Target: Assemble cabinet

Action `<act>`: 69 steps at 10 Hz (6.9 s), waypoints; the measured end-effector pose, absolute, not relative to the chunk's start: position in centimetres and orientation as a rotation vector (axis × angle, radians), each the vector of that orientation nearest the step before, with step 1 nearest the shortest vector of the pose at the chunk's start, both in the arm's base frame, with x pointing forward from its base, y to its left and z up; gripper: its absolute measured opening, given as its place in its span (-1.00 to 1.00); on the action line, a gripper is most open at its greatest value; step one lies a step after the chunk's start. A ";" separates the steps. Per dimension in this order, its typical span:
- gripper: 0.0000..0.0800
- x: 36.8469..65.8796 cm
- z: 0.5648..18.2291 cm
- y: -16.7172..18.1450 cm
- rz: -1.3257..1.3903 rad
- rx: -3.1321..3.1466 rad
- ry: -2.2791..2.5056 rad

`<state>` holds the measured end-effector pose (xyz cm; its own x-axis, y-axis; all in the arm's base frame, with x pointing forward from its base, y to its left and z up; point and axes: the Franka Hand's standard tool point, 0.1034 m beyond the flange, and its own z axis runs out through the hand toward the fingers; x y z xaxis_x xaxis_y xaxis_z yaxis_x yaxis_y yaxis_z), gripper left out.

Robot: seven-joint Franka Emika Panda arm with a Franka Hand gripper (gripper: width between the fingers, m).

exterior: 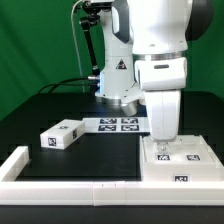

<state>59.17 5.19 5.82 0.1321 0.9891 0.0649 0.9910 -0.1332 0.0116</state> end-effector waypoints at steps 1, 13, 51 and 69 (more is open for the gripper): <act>0.24 59.5 5.9 5.2 -0.117 -2.393 -1.993; 0.99 51.1 9.1 7.5 -0.386 -2.763 -1.519; -0.81 51.2 0.4 6.4 -0.343 -2.996 -0.200; -0.99 53.7 11.0 6.8 -0.359 -3.007 -0.333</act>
Offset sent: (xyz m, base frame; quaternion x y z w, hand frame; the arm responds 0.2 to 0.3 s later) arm -0.0015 -0.0102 0.0052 -0.0234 -0.0383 -0.0267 0.9986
